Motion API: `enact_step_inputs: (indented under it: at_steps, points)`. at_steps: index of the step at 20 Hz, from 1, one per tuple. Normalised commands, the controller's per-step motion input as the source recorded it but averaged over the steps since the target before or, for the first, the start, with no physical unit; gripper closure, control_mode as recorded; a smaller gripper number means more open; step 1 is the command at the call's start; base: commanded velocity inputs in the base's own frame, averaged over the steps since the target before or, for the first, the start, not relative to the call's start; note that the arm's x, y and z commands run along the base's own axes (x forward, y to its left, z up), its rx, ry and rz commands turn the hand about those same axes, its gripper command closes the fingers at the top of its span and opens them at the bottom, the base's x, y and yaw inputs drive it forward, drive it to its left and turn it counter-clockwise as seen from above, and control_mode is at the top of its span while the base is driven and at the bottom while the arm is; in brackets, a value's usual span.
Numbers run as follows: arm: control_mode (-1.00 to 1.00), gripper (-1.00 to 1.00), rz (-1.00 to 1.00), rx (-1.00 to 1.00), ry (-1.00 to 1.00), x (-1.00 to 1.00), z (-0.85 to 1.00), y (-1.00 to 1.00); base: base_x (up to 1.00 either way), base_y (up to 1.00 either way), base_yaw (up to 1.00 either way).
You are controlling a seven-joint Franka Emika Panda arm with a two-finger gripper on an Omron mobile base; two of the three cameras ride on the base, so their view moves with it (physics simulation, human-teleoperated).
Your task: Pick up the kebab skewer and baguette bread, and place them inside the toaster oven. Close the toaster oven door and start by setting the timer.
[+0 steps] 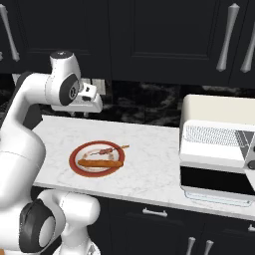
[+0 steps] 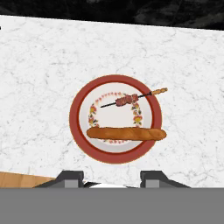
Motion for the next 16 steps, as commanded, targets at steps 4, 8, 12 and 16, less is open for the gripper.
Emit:
enact_step_inputs:
  at_steps: [4,8,12,16]
  points:
    - [1.0,-1.0,0.0,0.0,0.0,0.0,0.0,0.0,0.0,0.0,0.0]
    - [1.0,-1.0,0.0,0.0,0.0,0.0,0.0,0.0,0.0,0.0,0.0]
    - [1.0,-1.0,0.0,0.0,0.0,0.0,0.0,0.0,0.0,0.0,0.0]
    - [1.0,-1.0,0.0,0.0,0.0,0.0,0.0,0.0,0.0,-0.05,0.0]
